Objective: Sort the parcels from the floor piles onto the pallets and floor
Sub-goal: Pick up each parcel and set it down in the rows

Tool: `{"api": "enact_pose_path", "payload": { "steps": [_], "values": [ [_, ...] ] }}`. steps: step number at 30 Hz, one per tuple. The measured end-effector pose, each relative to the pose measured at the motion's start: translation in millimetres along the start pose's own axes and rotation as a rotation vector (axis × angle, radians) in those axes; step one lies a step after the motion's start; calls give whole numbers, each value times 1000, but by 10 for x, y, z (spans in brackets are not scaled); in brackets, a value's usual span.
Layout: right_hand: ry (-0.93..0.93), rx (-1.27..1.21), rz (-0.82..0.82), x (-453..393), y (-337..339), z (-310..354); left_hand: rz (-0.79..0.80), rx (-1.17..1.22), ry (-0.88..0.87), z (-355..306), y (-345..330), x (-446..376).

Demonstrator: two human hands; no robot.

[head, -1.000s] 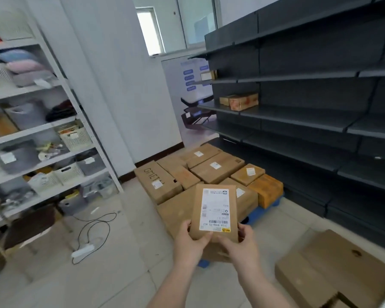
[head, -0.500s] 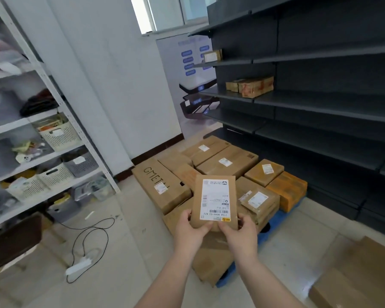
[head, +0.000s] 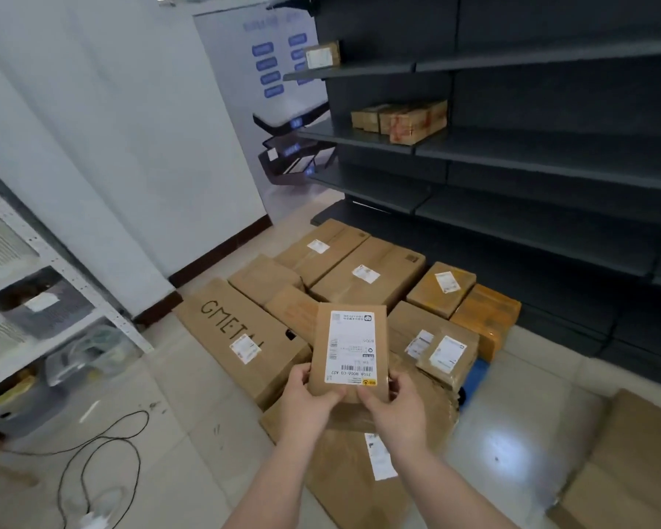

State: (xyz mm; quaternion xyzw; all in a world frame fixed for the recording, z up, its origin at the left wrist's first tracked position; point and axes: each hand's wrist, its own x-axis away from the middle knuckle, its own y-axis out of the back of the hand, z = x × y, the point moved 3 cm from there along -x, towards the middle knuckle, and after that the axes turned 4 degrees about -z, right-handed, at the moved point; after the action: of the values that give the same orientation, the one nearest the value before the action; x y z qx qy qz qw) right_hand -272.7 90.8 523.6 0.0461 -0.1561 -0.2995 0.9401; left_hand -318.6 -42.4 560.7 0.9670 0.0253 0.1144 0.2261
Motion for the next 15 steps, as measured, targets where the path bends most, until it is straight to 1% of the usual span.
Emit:
{"api": "enact_pose_path", "payload": {
  "steps": [6,10,12,15],
  "values": [
    [-149,-16,-177,-527,-578,-33,203,-70,-29,109,-158,-1084],
    [-232,-10,-312,-886,-871,-75,352,-108,-42,242,-411,-1745],
    [-273,4,-349,-1120,-967,-146,421,-109,-18,286,-589,-2009],
    [-311,43,-380,-1534,-1028,-272,467,-126,-25,353,-905,-2381]
  ]
}}
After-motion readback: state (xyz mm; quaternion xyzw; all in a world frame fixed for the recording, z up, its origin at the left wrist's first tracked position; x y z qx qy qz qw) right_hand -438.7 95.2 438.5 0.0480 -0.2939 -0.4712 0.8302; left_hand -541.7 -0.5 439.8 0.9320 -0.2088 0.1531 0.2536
